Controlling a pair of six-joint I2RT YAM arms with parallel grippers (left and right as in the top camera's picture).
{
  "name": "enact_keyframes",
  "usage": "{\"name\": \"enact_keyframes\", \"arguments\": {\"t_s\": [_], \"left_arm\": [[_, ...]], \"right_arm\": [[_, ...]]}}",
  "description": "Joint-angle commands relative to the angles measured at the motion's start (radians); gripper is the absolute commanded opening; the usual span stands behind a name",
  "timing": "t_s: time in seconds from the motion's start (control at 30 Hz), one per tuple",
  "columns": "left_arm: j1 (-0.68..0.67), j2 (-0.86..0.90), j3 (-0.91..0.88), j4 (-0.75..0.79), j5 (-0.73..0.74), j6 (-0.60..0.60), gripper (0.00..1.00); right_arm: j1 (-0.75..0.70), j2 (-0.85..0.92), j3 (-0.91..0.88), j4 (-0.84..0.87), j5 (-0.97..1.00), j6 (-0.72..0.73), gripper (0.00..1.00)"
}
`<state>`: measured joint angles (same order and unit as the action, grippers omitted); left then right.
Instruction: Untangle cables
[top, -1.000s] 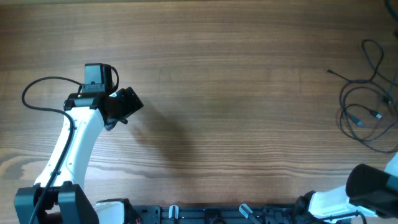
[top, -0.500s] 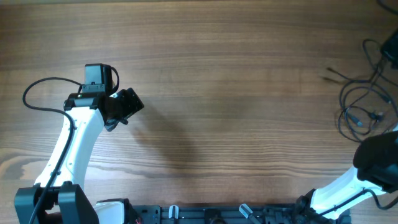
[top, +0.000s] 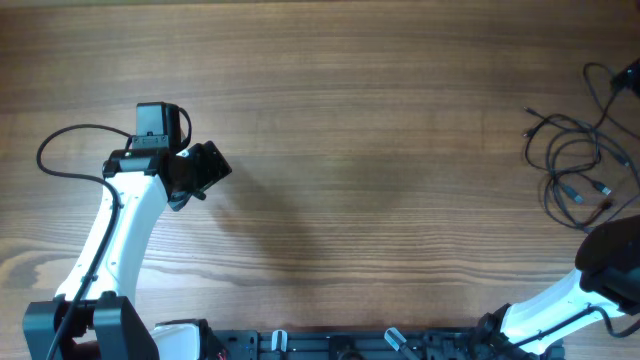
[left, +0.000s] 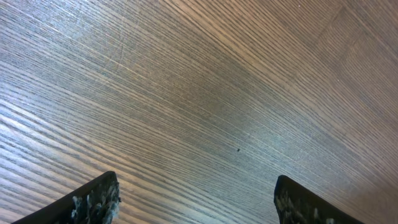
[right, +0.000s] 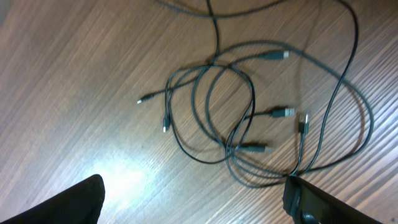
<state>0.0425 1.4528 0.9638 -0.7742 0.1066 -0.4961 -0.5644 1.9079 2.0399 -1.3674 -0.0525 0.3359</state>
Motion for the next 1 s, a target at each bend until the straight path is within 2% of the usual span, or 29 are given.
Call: {"name": "enact_keyframes", "arguments": {"t_s": [0.0, 0.1, 0.2, 0.27, 0.33, 0.4, 0.53, 0.63, 0.77, 0.97], "left_arm": [[-0.001, -0.011, 0.003, 0.016, 0.031, -0.01, 0.82], [-0.051, -0.011, 0.003, 0.12, 0.11, -0.009, 0.78], [-0.16, -0.011, 0.003, 0.264, 0.121, 0.016, 0.78], [-0.24, -0.011, 0.003, 0.318, 0.089, 0.052, 0.79], [-0.305, -0.011, 0.003, 0.32, -0.003, 0.052, 0.82], [-0.351, -0.011, 0.003, 0.276, -0.092, 0.088, 0.85], [-0.343, -0.011, 0.003, 0.16, -0.184, 0.099, 0.87], [-0.301, -0.011, 0.003, 0.091, -0.183, 0.087, 0.86], [-0.225, -0.011, 0.005, -0.055, -0.182, -0.008, 0.79], [-0.188, -0.022, 0.005, -0.186, -0.152, -0.006, 0.75]], "right_arm": [[0.01, 0.006, 0.013, -0.026, -0.076, 0.003, 0.95], [0.056, 0.006, 0.01, -0.033, -0.236, -0.11, 0.95], [0.164, 0.006, -0.006, -0.032, -0.264, -0.19, 0.97], [0.257, 0.006, -0.024, -0.019, -0.262, -0.243, 0.98], [0.344, 0.006, -0.038, -0.005, -0.251, -0.286, 1.0], [0.426, 0.008, -0.044, -0.002, -0.181, -0.283, 1.0], [0.543, 0.008, -0.045, -0.022, -0.088, -0.283, 1.0], [0.595, 0.007, -0.046, -0.039, -0.074, -0.275, 0.99], [0.642, 0.003, -0.055, -0.083, -0.031, -0.23, 0.99], [0.651, -0.069, -0.155, -0.057, -0.019, -0.224, 0.99]]}}
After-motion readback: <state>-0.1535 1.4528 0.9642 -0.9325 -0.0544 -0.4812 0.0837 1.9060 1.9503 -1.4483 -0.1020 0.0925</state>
